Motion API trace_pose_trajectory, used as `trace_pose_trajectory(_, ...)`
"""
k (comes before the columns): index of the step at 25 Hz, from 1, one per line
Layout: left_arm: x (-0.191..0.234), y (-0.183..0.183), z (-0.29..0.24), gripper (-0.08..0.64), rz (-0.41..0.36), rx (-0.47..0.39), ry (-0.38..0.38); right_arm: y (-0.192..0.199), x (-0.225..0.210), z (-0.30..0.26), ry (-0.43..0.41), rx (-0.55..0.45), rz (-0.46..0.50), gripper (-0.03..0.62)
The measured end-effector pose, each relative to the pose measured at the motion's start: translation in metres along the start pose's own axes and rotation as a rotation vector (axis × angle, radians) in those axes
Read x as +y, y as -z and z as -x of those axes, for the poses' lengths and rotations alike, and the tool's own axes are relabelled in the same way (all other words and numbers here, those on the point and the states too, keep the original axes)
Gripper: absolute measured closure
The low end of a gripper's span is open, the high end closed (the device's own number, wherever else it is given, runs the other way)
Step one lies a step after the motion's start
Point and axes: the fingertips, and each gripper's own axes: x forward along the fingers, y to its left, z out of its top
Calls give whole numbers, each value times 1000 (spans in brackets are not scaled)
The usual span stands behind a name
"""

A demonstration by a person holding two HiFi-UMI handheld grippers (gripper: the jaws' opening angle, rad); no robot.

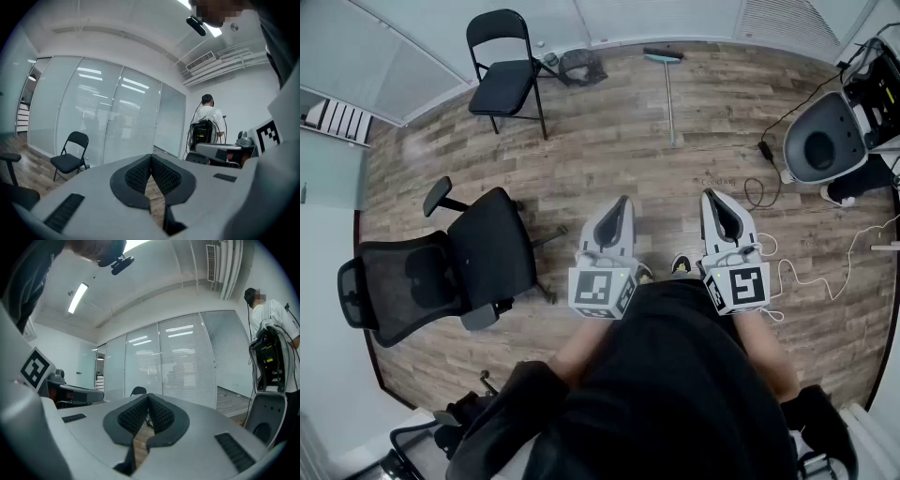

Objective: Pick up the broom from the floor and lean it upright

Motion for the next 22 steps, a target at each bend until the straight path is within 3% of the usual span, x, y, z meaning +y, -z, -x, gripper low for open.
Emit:
trace_pose_trajectory(12, 26, 3, 14, 538, 25, 7, -8, 7, 19, -2, 15, 25, -14, 577)
trace_pose_trajectory(22, 47, 18, 16, 538, 39, 26, 34, 32, 33, 1, 56, 74, -19, 577)
